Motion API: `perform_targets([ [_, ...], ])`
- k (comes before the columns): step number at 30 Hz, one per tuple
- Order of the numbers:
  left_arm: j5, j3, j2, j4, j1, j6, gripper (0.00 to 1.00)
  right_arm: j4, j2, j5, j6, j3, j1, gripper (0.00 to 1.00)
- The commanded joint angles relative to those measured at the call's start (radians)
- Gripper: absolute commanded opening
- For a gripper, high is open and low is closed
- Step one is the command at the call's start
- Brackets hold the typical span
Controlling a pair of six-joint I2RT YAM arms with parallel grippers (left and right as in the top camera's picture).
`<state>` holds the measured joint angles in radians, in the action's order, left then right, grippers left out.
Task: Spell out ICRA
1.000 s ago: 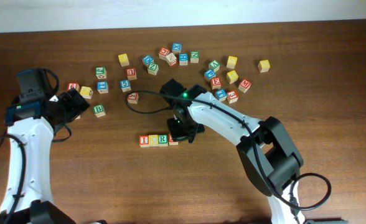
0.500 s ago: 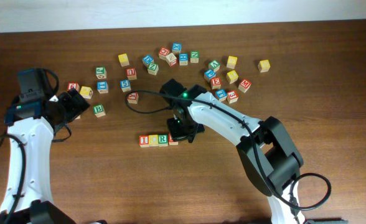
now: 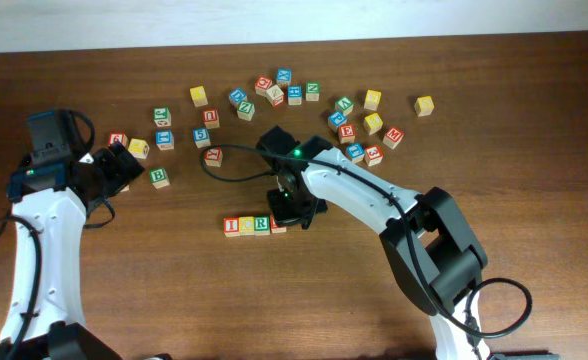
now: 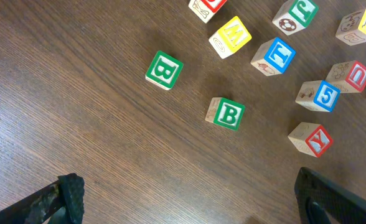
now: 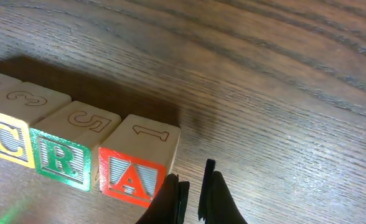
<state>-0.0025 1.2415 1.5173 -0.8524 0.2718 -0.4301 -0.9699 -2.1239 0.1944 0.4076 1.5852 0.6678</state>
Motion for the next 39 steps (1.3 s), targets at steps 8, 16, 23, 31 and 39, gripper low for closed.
perform_targets([
  [8, 0.007, 0.003, 0.003, -0.001, 0.006, -0.002, 0.99, 0.004, -0.010, 0.035, -0.006, -0.005, 0.007, 0.05],
  [16, 0.007, 0.003, 0.003, -0.001, 0.006, -0.003, 0.99, -0.013, -0.010, 0.042, 0.003, -0.005, 0.007, 0.05],
  [23, 0.007, 0.003, 0.003, -0.001, 0.006, -0.002, 0.99, -0.016, -0.010, 0.042, 0.047, -0.005, 0.007, 0.05],
  [31, 0.007, 0.003, 0.003, -0.001, 0.006, -0.002, 0.99, -0.020, -0.010, 0.042, 0.084, -0.005, 0.007, 0.05],
  [39, 0.007, 0.003, 0.003, -0.001, 0.006, -0.002, 0.99, -0.020, -0.010, 0.065, 0.084, -0.005, 0.007, 0.05],
])
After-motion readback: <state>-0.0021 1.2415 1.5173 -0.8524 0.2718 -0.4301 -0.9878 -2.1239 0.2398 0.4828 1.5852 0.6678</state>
